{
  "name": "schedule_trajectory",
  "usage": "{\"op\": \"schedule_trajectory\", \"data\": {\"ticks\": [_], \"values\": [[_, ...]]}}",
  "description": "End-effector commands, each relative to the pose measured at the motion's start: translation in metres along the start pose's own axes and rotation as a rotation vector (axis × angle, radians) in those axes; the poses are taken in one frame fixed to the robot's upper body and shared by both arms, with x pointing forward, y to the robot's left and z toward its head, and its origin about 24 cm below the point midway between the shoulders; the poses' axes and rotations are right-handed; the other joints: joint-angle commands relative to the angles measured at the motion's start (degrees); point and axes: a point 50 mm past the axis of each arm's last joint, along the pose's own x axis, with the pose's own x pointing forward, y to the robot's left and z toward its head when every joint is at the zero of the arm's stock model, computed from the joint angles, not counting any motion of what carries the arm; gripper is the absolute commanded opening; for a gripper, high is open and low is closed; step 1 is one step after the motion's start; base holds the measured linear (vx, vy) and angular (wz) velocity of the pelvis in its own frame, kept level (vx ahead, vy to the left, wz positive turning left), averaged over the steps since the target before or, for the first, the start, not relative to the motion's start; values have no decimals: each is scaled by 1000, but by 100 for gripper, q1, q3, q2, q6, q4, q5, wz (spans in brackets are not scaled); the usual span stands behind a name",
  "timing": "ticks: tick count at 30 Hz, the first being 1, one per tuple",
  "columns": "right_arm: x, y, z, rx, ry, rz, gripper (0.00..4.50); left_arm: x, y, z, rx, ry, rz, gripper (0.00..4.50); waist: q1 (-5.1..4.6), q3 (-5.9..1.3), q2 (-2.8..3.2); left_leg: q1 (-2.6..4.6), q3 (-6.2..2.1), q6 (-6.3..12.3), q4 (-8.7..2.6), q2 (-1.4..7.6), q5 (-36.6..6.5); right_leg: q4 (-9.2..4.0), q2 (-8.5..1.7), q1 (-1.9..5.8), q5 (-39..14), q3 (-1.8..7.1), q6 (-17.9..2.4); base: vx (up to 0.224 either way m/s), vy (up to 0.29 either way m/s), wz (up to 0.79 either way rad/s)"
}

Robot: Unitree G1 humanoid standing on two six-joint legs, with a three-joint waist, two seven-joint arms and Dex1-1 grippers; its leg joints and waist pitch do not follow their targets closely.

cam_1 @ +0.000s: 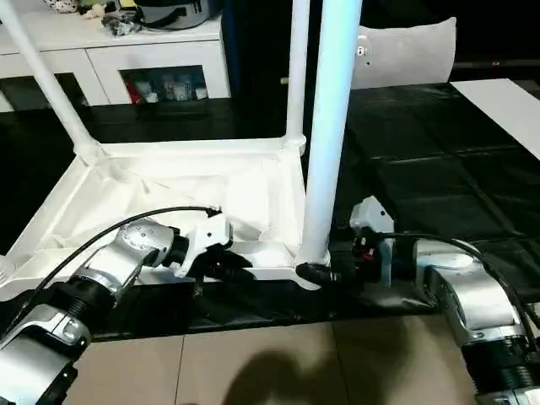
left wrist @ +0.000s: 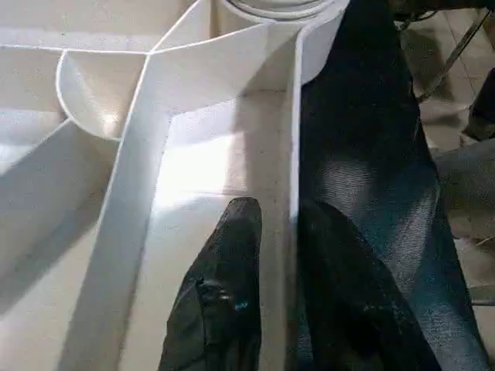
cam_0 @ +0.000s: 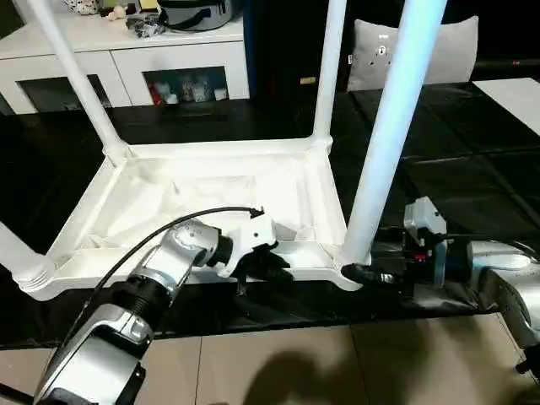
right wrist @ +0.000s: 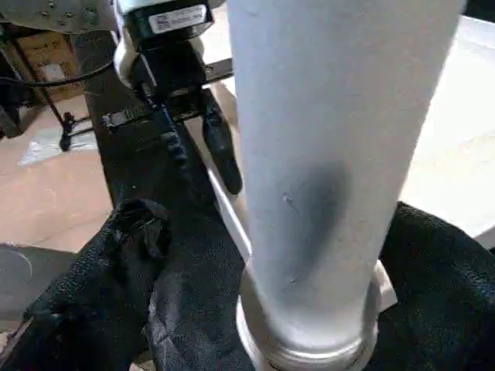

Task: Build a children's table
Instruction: Rotate leg to tighten

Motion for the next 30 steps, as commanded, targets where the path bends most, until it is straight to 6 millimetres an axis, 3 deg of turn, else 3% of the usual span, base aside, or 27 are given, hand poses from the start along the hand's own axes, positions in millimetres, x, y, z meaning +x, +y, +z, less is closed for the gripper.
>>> {"op": "schedule_trajectory", "data": {"ticks": [1, 5, 12, 14, 16, 19, 30], "values": [[2, -1, 5, -13, -20, 15, 450, -4, 2, 3, 12, -14, -13, 38, 44, -369, -149, -66, -23, 575, -378, 170, -662, -392, -331, 350, -1963, 232, -945, 0, 0, 0], [2, -2, 5, -13, -19, 17, 450, -4, 1, 1, 25, 0, -29, 12, 53, -371, -140, -62, -19, 599, -371, 181, -666, -371, -336, 350, -1811, 235, -1039, 0, 0, 0], [4, -5, 6, -20, -23, 12, 450, -3, -3, -3, 27, 10, -62, 3, 44, -372, -142, -65, -15, 591, -369, 177, -645, -363, -337, 357, -1779, 231, -1078, 0, 0, 0], [4, -9, 6, -6, -26, 6, 422, -3, -4, -3, 35, 11, -75, 0, 45, -374, -170, -62, -13, 593, -370, 183, -620, -354, -340, 353, -1799, 235, -1077, 0, 0, 0], [4, -10, 6, 6, -28, 13, 422, -4, -5, -3, 39, 11, -81, 0, 51, -372, -173, -54, -5, 597, -368, 185, -598, -357, -337, 346, -1759, 239, -1106, 0, 0, 0], [5, -11, 7, 29, -31, 45, 380, -5, -6, -3, 56, 26, -86, 0, 65, -377, -164, -59, -9, 624, -364, 192, -564, -332, -344, 353, -1660, 242, -1140, 0, 0, 0], [9, -11, 2, 76, -6, 114, 291, -7, -5, -4, 47, 28, -83, 0, 61, -376, -174, -68, -6, 623, -360, 185, -560, -338, -339, 357, -1737, 237, -1100, 0, 0, 0]]}}
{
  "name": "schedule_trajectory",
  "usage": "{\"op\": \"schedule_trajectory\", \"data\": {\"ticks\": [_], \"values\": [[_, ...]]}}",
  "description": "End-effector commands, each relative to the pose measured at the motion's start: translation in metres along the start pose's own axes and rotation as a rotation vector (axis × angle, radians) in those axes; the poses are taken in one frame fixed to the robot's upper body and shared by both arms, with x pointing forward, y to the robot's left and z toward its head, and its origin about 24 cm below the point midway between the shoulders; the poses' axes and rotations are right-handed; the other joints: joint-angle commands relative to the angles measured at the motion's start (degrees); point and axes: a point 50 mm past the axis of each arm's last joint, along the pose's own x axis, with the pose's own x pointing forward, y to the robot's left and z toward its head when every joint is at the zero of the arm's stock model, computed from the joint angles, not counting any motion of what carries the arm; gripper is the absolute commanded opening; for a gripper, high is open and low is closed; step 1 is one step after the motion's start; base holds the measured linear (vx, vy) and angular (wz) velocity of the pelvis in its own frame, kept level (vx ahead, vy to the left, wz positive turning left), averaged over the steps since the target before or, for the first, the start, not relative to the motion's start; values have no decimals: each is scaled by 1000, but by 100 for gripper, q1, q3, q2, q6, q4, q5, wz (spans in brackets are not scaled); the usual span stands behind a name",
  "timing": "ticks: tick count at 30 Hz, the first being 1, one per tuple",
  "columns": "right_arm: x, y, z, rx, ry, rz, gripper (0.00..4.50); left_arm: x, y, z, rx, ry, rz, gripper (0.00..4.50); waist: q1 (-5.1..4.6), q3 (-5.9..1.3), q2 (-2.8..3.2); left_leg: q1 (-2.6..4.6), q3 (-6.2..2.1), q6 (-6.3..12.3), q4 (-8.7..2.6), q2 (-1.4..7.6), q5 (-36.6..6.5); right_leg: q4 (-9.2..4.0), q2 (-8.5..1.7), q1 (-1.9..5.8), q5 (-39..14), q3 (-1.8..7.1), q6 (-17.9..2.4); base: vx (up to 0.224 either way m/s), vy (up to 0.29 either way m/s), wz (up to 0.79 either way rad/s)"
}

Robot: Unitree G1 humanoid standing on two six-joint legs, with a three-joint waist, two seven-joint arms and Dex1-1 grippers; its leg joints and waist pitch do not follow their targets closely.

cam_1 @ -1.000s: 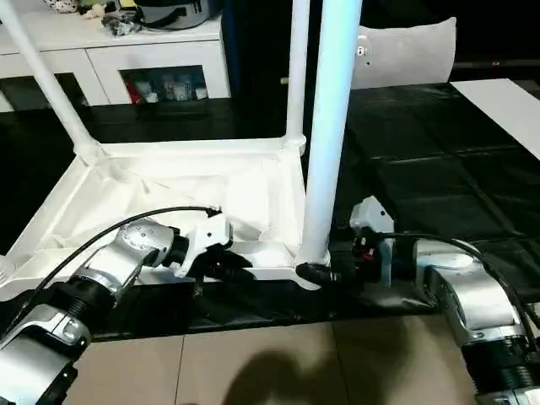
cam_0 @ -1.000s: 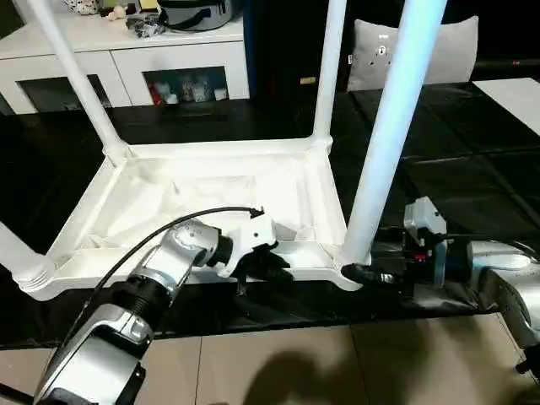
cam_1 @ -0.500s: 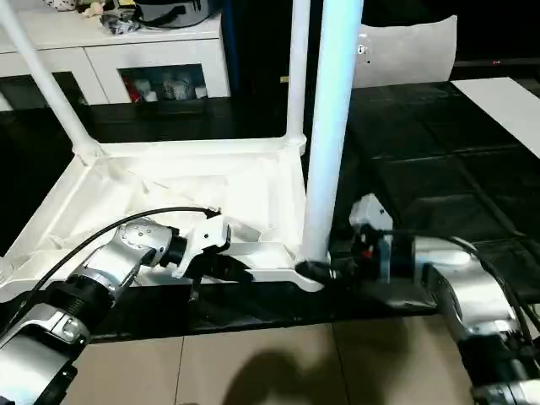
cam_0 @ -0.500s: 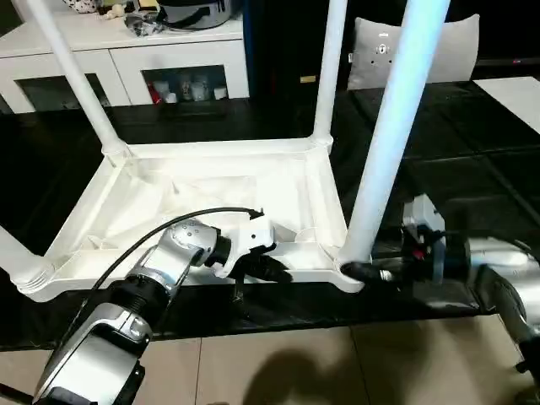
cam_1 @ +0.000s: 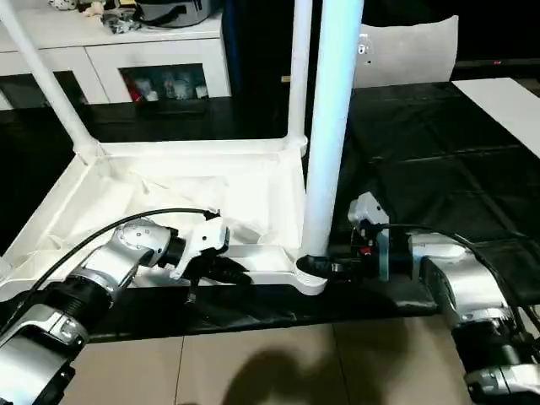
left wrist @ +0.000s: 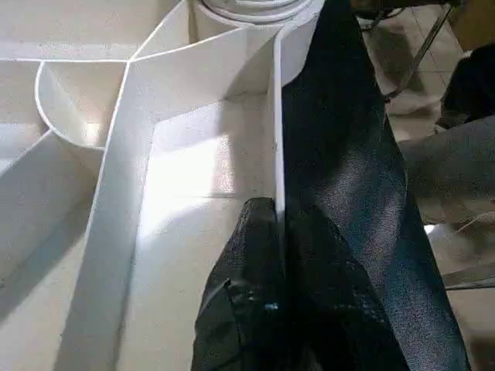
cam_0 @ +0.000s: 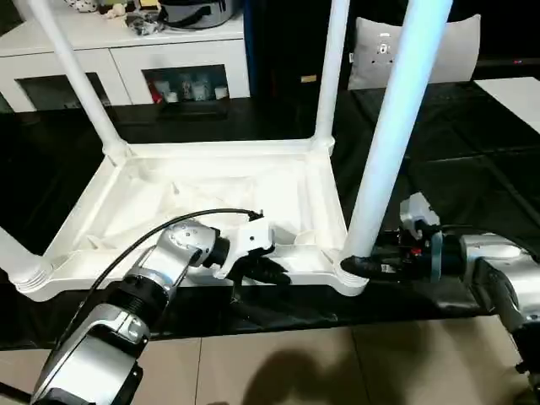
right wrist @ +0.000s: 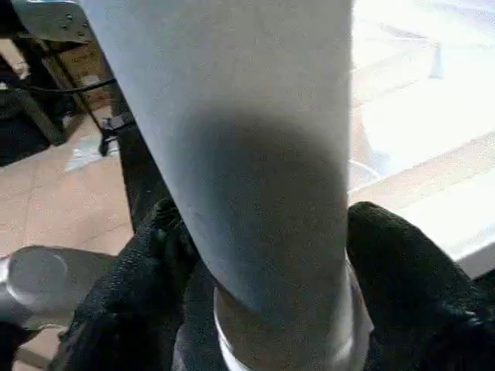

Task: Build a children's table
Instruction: Rotate leg to tighten

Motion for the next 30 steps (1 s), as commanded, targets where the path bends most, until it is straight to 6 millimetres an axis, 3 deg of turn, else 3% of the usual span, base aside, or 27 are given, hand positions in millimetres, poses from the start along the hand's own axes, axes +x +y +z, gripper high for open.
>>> {"op": "schedule_trajectory", "data": {"ticks": [1, 10, 11, 12, 13, 16, 18, 20, 21, 26, 28, 30], "values": [[2, 0, 2, 1, -7, 22, 279, -3, -2, -3, 3, 27, -22, 0, 47, -383, -166, -61, -13, 598, -358, 184, -558, -336, -339, 361, -1710, 237, -1102, 0, 0, 0], [8, 8, 1, 41, -62, 60, 220, -2, -1, -2, -63, 16, 3, 0, 56, -371, -178, -57, -11, 565, -369, 186, -599, -352, -344, 358, -1869, 239, -1064, 0, 0, 0], [15, 9, 2, 39, -78, 19, 218, -2, 0, -1, -85, 30, 30, 0, 57, -374, -179, -50, -7, 558, -369, 191, -577, -348, -343, 357, -1844, 247, -1054, 0, 0, 0], [19, 9, 2, 39, -79, -16, 216, -2, 1, 0, -97, 25, 47, 0, 52, -363, -133, -60, -16, 536, -378, 198, -557, -347, -341, 351, -1810, 254, -1051, 0, 0, 0], [21, 9, 2, 38, -80, -32, 216, -2, 1, 1, -102, 22, 54, 0, 43, -363, -147, -61, -23, 505, -385, 195, -562, -343, -342, 355, -1816, 246, -1042, 0, 0, 0], [42, 2, 3, 125, -85, -284, 211, 9, 7, 13, -190, -63, 174, 0, -78, -332, -132, -46, -28, 289, -413, 133, -789, -429, -324, 350, -2388, 209, -851, 0, 0, 0], [45, 0, 2, 154, -81, -338, 209, 12, 7, 15, -204, -74, 195, 0, -145, -324, -126, -47, -39, 187, -430, 115, -857, -460, -310, 351, -2624, 197, -728, 0, 0, 0], [52, -5, 2, 205, -87, -465, 208, 20, 11, 18, -236, -81, 269, 0, -188, -332, -96, -26, -38, 152, -425, 116, -903, -480, -308, 322, -2607, 206, -694, 0, 0, 0], [55, -7, 2, 214, -87, -527, 208, 25, 13, 20, -250, -84, 302, 0, -208, -332, -113, -27, -29, 173, -419, 98, -941, -499, -301, 323, -2615, 200, -685, 0, 0, 0], [64, -9, 5, 212, -192, -697, 208, 46, 12, 29, -226, -74, 371, 0, -205, -330, -82, -7, -17, 216, -419, 82, -962, -568, -306, 278, -2866, 198, -498, 0, 0, 0], [64, -8, 6, 190, -203, -709, 277, 47, 12, 30, -209, -66, 379, 0, -179, -339, -80, -22, -35, 259, -436, 94, -980, -544, -295, 294, -2718, 200, -463, 0, 0, 0], [59, -8, 8, 251, -298, -722, 285, 45, 13, 30, -177, -56, 383, 0, -180, -336, -73, -37, -44, 286, -451, 102, -1025, -529, -301, 300, -2622, 208, -501, 0, 0, 0]]}}
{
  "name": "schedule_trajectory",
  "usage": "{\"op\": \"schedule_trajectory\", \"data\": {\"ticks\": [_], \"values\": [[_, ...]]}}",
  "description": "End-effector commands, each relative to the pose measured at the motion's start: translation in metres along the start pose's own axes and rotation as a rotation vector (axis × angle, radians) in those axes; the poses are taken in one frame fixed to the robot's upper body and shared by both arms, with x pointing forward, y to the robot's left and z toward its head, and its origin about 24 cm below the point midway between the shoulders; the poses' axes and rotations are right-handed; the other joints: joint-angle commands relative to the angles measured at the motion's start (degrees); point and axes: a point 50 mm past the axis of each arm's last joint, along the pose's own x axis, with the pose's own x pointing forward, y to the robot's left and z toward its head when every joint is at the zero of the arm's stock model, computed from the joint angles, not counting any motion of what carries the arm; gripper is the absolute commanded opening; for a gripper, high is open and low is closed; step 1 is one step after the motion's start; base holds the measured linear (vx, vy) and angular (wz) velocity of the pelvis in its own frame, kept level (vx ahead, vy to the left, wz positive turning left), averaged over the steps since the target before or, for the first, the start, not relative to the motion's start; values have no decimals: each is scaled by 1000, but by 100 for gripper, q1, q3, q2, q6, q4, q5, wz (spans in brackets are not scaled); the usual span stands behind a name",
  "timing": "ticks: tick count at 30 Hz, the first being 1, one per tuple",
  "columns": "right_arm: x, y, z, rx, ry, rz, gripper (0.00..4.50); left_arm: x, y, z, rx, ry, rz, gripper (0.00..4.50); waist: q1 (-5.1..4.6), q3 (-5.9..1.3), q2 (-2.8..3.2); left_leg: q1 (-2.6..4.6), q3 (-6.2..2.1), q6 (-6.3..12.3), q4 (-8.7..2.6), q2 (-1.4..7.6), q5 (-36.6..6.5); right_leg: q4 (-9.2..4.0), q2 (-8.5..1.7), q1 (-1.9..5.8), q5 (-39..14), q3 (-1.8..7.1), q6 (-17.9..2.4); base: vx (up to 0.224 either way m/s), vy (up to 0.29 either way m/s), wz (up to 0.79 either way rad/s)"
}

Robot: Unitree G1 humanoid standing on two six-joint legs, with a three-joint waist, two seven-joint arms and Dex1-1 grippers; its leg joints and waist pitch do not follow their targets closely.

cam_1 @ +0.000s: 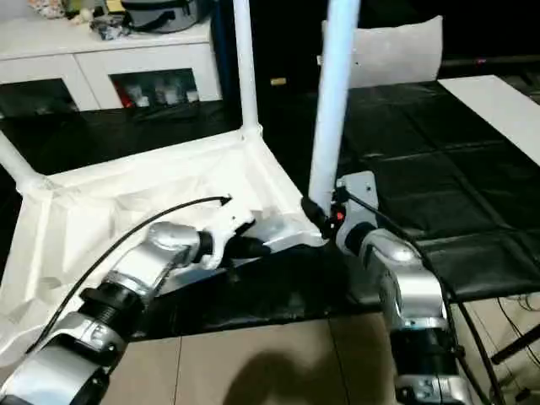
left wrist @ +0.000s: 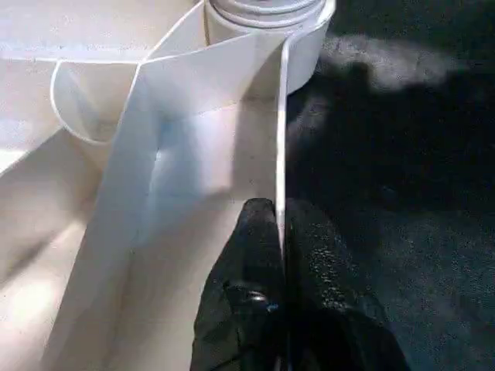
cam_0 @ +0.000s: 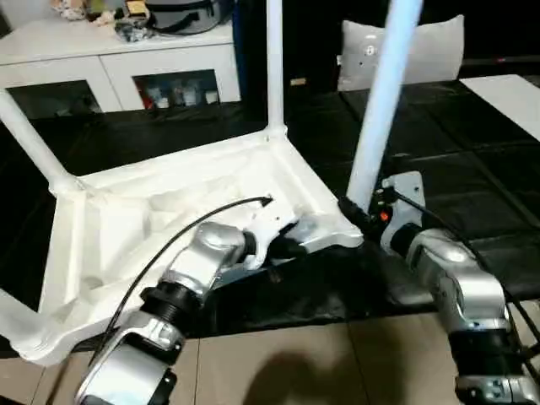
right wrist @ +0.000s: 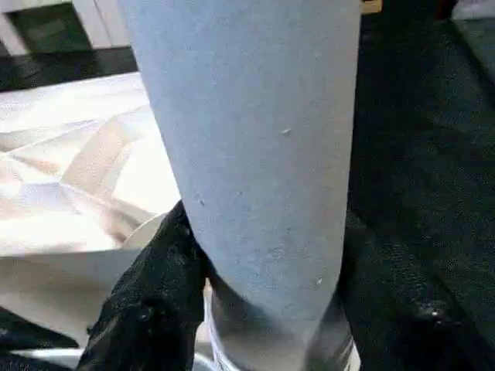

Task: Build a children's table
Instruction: Rotate leg to tighten

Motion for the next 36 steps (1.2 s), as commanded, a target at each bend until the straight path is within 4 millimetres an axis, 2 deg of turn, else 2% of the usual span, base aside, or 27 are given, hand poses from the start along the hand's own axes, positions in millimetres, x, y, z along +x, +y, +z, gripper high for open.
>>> {"op": "schedule_trajectory", "data": {"ticks": [1, 4, 5, 6, 7, 8, 12, 13, 17, 21, 25, 27, 29, 30, 31, 32, 34, 36], "values": [[2, 13, -2, 91, -38, 61, 298, 5, -3, 8, 57, -23, 7, 0, 1, -313, -106, -43, -40, 358, -445, 117, -1064, -522, -304, 286, -2627, 207, -517, 0, 0, 0], [-3, 6, -2, 41, -36, 65, 319, -1, 0, 4, 99, -14, 12, 0, 7, -306, -106, -55, -44, 342, -451, 117, -1070, -518, -303, 299, -2605, 207, -509, 0, 0, 0], [-3, 6, -2, 38, -37, 67, 331, -1, 0, 4, 102, -15, 11, 0, 3, -304, -145, -63, -39, 347, -450, 114, -1065, -521, -302, 306, -2611, 207, -490, 0, 0, 0], [-5, 5, -2, 34, -37, 82, 331, -2, 1, 2, 105, -11, 6, 0, 15, -304, -127, -58, -41, 349, -451, 115, -1057, -518, -313, 301, -2649, 212, -474, 0, 0, 0], [-8, 2, -1, 13, -31, 106, 355, -5, 1, 0, 123, -7, -7, 0, 21, -303, -142, -63, -43, 371, -452, 114, -1039, -518, -313, 309, -2666, 211, -463, 0, 0, 0], [-12, -1, 0, -3, -24, 129, 355, -7, 1, -2, 135, -2, -18, 0, 24, -306, -139, -66, -41, 379, -448, 116, -1014, -513, -315, 314, -2638, 217, -461, 0, 0, 0], [-20, -8, 4, -17, -11, 181, 367, -13, 3, -6, 172, 0, -34, 0, 29, -327, -141, -92, -36, 474, -429, 121, -808, -469, -317, 333, -2325, 226, -568, 0, 0, 0], [-26, -10, 7, -61, 7, 242, 377, -16, 4, -9, 202, 8, -51, 0, 39, -331, -146, -92, -33, 507, -418, 123, -759, -458, -309, 337, -2228, 224, -604, 0, 0, 0], [-38, -20, 8, -158, 64, 334, 377, -23, 4, -14, 220, 20, -105, 0, 62, -339, -138, -86, -25, 547, -407, 145, -679, -421, -311, 335, -1996, 228, -755, 0, 0, 0], [-44, -24, 8, -198, 99, 403, 377, -29, 2, -16, 253, 22, -178, 0, 83, -339, -157, -90, -16, 605, -394, 155, -670, -394, -322, 340, -1846, 236, -891, 0, 0, 0], [-49, -27, 10, -233, 127, 477, 377, -39, 1, -22, 317, 72, -286, 0, 124, -333, -138, -68, -16, 600, -402, 180, -738, -396, -329, 324, -1980, 239, -910, 0, 0, 0], [-50, -25, 10, -241, 131, 517, 377, -43, 1, -24, 331, 93, -316, 0, 142, -327, -152, -61, -11, 593, -405, 186, -780, -396, -323, 320, -1999, 240, -913, 0, 0, 0], [-53, -22, 11, -236, 140, 583, 350, -47, 2, -27, 351, 120, -348, 0, 174, -327, -151, -55, -13, 576, -408, 195, -795, -390, -332, 320, -2040, 245, -913, 0, 0, 0], [-54, -20, 11, -234, 148, 617, 341, -49, 3, -28, 360, 133, -364, 0, 182, -325, -172, -55, -9, 581, -410, 197, -794, -395, -331, 318, -2037, 247, -916, 0, 0, 0], [-56, -18, 10, -225, 162, 662, 341, -52, 3, -28, 368, 147, -386, 0, 208, -336, -163, -52, -12, 600, -405, 210, -750, -368, -334, 319, -1918, 250, -968, 0, 0, 0], [-56, -18, 10, -225, 162, 662, 336, -52, 3, -28, 368, 147, -386, 0, 213, -335, -160, -61, -18, 597, -405, 218, -732, -356, -340, 324, -1873, 256, -982, 0, 0, 0], [-58, -15, 8, -214, 185, 723, 297, -55, 3, -29, 382, 161, -415, 0, 229, -337, -176, -59, -9, 597, -399, 210, -709, -348, -342, 327, -1818, 257, -1023, 0, 0, 0], [-57, -13, 6, -214, 196, 753, 288, -57, 3, -29, 395, 166, -429, 0, 237, -335, -175, -63, -7, 594, -398, 206, -697, -351, -344, 326, -1851, 256, -1020, 0, 0, 0]]}}
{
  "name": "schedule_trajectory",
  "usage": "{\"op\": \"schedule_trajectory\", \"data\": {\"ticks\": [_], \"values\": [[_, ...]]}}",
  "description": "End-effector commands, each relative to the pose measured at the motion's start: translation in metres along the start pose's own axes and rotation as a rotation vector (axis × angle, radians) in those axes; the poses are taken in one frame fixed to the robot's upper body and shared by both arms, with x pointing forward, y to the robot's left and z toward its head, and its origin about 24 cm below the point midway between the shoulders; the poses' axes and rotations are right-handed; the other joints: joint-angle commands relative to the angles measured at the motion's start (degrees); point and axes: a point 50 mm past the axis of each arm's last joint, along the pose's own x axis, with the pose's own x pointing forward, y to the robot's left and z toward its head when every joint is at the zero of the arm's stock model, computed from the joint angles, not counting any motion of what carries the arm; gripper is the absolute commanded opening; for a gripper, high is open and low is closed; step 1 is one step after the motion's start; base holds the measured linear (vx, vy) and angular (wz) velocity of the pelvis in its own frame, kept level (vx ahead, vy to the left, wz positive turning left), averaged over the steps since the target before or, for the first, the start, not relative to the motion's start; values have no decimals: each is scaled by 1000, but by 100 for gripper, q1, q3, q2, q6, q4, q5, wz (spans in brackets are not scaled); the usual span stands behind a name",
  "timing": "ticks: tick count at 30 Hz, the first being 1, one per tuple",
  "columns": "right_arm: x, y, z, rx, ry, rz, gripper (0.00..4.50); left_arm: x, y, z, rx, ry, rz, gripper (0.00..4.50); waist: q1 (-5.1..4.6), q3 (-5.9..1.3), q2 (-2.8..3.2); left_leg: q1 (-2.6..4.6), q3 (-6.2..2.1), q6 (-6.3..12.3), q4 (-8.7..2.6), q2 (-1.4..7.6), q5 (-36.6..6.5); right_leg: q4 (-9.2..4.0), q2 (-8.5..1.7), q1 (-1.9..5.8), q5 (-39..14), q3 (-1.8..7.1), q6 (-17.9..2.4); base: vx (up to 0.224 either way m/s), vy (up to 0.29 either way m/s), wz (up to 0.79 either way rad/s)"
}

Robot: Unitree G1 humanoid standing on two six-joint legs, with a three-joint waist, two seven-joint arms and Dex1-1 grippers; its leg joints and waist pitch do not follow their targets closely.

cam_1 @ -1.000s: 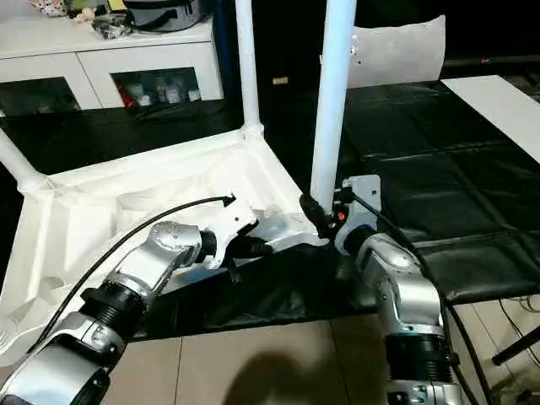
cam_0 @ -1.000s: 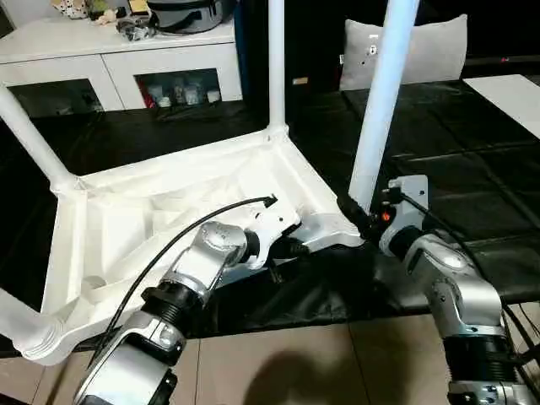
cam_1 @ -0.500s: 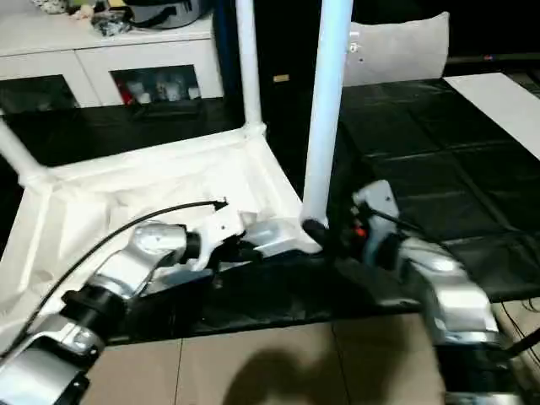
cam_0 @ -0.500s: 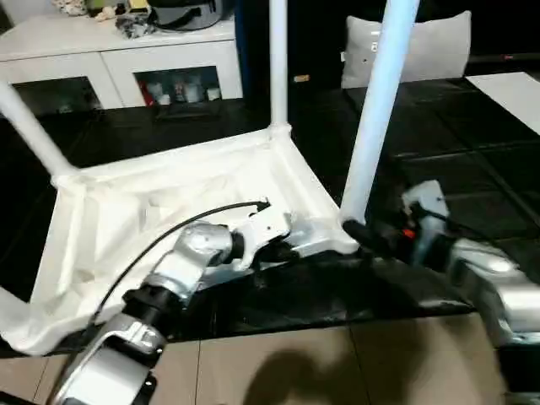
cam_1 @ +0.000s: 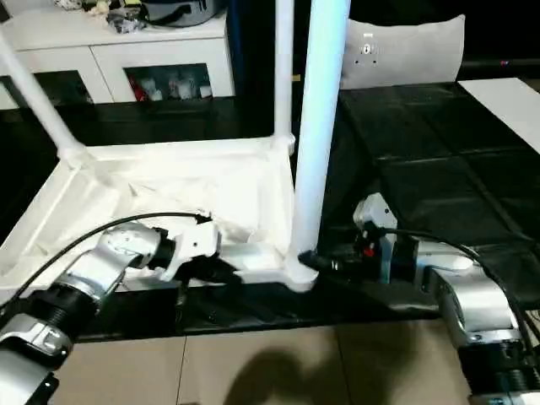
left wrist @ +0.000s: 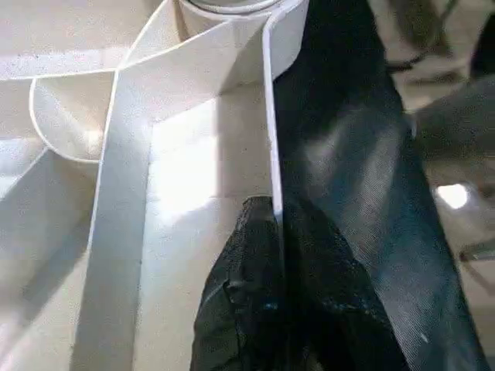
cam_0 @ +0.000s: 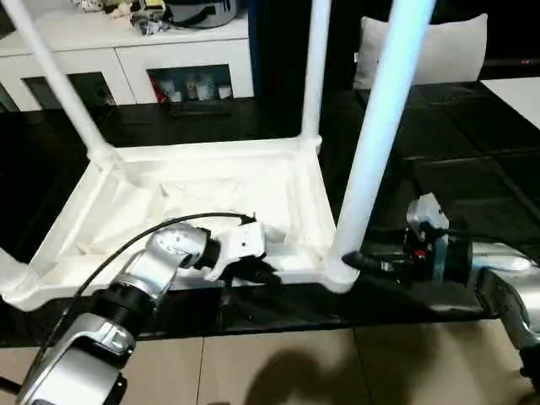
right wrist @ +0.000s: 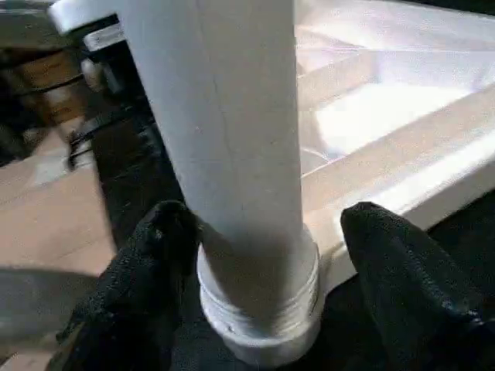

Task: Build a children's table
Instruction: Rotate leg to tighten

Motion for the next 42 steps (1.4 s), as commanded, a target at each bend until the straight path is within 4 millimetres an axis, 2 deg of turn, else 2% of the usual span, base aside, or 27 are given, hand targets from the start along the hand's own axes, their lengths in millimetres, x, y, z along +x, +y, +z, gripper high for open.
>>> {"op": "schedule_trajectory", "data": {"ticks": [1, 8, 9, 12, 17, 20, 21, 22, 23, 24, 25, 27, 28, 32, 33, 34, 36, 38, 39, 40, 42], "values": [[6, 3, 3, -11, -4, 50, 275, 2, -4, -1, 46, 62, -79, 0, 22, -347, -149, -52, -11, 556, -367, 196, -704, -364, -347, 342, -1898, 255, -1000, 0, 0, 0], [17, 5, 3, 16, -10, 126, 217, 2, -4, 0, 51, 62, -93, 0, 68, -356, -141, -37, -13, 494, -369, 205, -686, -352, -345, 336, -1862, 264, -1014, 0, 0, 0], [18, 5, 3, 20, -9, 134, 206, 2, -4, -1, 49, 62, -94, 0, 77, -360, -122, -36, -13, 494, -362, 205, -671, -345, -345, 334, -1831, 264, -1025, 0, 0, 0], [19, 5, 2, 28, -11, 148, 196, 3, -4, -2, 45, 61, -97, 0, 100, -361, -146, -42, -10, 480, -361, 199, -650, -340, -343, 343, -1781, 264, -1026, 0, 0, 0], [22, 9, 3, 40, -33, 165, 193, 6, -4, 1, -13, 14, -80, 0, 100, -364, -132, -35, -10, 473, -359, 200, -638, -338, -341, 344, -1773, 260, -1046, 0, 0, 0], [33, 9, 2, 35, -53, 32, 193, 9, 1, 4, -101, -31, 4, 0, 97, -352, -122, -47, -16, 415, -367, 193, -595, -352, -341, 342, -1805, 258, -1024, 0, 0, 0], [38, 7, 2, 41, -54, -24, 193, 10, 4, 6, -129, -42, 40, 0, 66, -346, -135, -57, -19, 369, -382, 173, -669, -362, -338, 357, -1977, 249, -947, 0, 0, 0], [45, 4, 3, 63, -63, -114, 193, 12, 8, 7, -160, -53, 90, 0, 34, -335, -133, -36, -15, 304, -390, 159, -748, -392, -335, 337, -2206, 244, -866, 0, 0, 0], [46, 3, 3, 66, -65, -127, 192, 12, 8, 8, -164, -54, 97, 0, -4, -321, -136, -38, -23, 259, -403, 138, -839, -434, -330, 340, -2492, 227, -751, 0, 0, 0], [53, -1, 4, 124, -82, -225, 192, 15, 13, 10, -196, -61, 151, 0, -22, -325, -135, -34, -23, 237, -405, 134, -857, -441, -329, 339, -2567, 226, -707, 0, 0, 0], [57, -3, 5, 157, -91, -263, 192, 17, 15, 11, -209, -63, 176, 0, -80, -307, -116, -36, -40, 179, -425, 125, -907, -456, -314, 328, -2686, 217, -662, 0, 0, 0], [65, -10, 6, 211, -99, -395, 191, 23, 21, 15, -259, -75, 258, 0, -144, -314, -81, -26, -47, 139, -428, 121, -995, -485, -313, 321, -2718, 210, -600, 0, 0, 0], [69, -13, 6, 236, -98, -463, 191, 27, 24, 18, -286, -84, 299, 0, -197, -310, -90, -27, -46, 103, -423, 103, -1047, -497, -306, 312, -2731, 200, -603, 0, 0, 0], [80, -18, 7, 254, -102, -601, 191, 39, 34, 29, -361, -117, 419, 0, -239, -332, -65, -37, -36, 137, -401, 73, -936, -514, -302, 322, -2584, 202, -577, 0, 0, 0], [81, -18, 8, 249, -112, -606, 247, 39, 35, 30, -358, -118, 427, 0, -232, -343, -59, -25, -35, 172, -392, 83, -905, -501, -300, 315, -2439, 211, -617, 0, 0, 0], [82, -17, 9, 240, -129, -612, 261, 41, 35, 31, -352, -118, 438, 0, -220, -350, -62, -46, -34, 235, -392, 84, -826, -480, -298, 332, -2251, 216, -651, 0, 0, 0], [83, -17, 12, 226, -153, -624, 267, 43, 36, 34, -336, -114, 448, 0, -207, -362, -65, -62, -32, 316, -389, 84, -706, -456, -297, 347, -2037, 217, -693, 0, 0, 0], [83, -16, 14, 208, -175, -632, 296, 42, 35, 34, -311, -101, 437, 0, -185, -371, -58, -69, -32, 362, -382, 93, -584, -428, -295, 354, -1843, 224, -754, 0, 0, 0], [82, -15, 15, 200, -183, -629, 307, 41, 35, 32, -300, -91, 434, 0, -178, -370, -4, -67, -41, 361, -382, 96, -582, -416, -299, 353, -1803, 223, -777, 0, 0, 0], [82, -14, 15, 197, -187, -627, 307, 40, 35, 32, -295, -85, 434, 0, -186, -365, -26, -68, -40, 374, -389, 105, -635, -415, -292, 361, -1709, 223, -819, 0, 0, 0], [78, -15, 14, 176, -185, -624, 324, 37, 35, 28, -280, -66, 430, 0, -189, -358, -17, -50, -38, 355, -399, 116, -750, -427, -297, 352, -1786, 225, -824, 0, 0, 0]]}}
